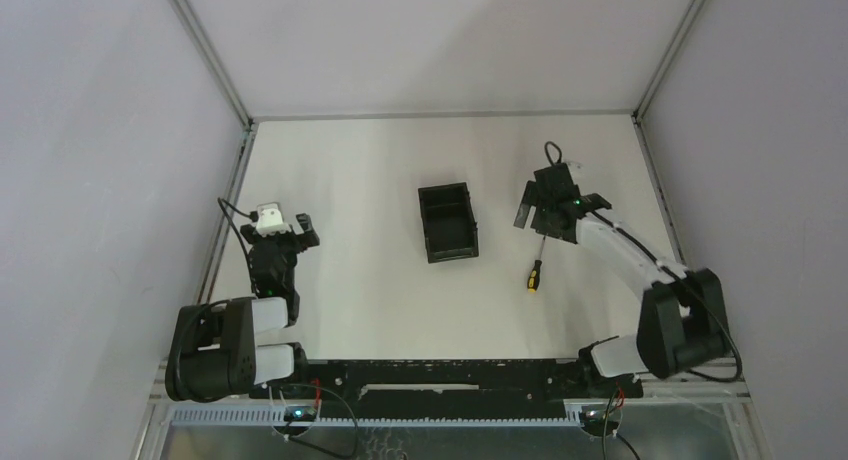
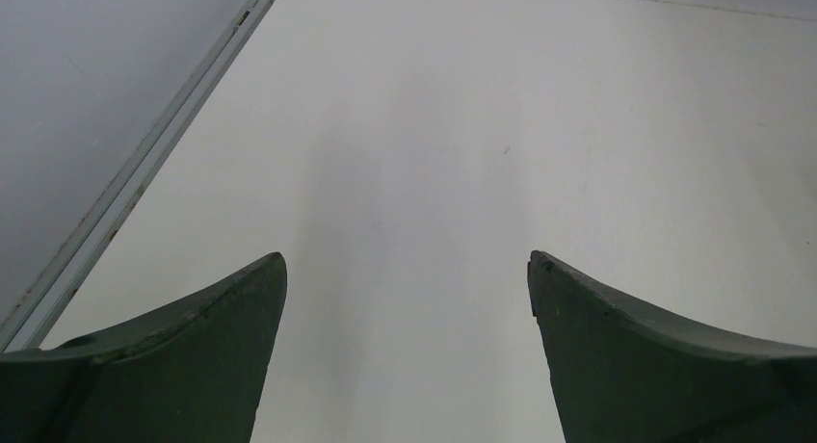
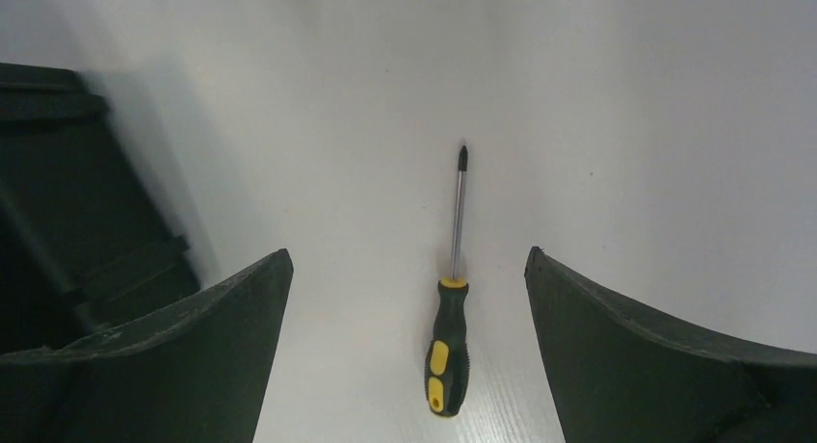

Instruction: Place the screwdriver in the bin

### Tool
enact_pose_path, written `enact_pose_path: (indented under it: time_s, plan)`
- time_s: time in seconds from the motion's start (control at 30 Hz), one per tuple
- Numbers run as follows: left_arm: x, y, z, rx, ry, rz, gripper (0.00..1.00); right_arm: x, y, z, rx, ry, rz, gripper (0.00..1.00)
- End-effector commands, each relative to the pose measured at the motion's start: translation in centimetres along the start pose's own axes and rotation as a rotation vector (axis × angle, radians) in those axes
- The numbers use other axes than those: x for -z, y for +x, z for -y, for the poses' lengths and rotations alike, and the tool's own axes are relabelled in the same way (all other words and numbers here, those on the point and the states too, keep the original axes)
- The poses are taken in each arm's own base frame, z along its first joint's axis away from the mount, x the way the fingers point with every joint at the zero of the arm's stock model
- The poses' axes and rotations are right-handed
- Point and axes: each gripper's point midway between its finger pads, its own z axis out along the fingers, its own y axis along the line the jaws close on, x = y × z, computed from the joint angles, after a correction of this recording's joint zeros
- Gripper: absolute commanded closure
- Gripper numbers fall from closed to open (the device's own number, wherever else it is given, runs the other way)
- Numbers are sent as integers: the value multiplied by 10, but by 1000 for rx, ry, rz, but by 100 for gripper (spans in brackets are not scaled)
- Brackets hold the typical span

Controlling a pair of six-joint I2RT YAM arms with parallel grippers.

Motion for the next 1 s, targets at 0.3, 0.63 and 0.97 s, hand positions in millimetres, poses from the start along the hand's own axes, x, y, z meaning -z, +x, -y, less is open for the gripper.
enact_pose_path:
  time_s: [0.3,0.63,0.97]
  plan:
    - [-10,-32,0,-9,-5,89,0,-39,74,9,-50,74,-188,7]
    - [-10,-32,1,-9,-5,89,0,-52,93,6,-41,61,-260,98]
    - [-10,-31,1,-10,-5,88,0,30,-18,-78,263,-225,45,100]
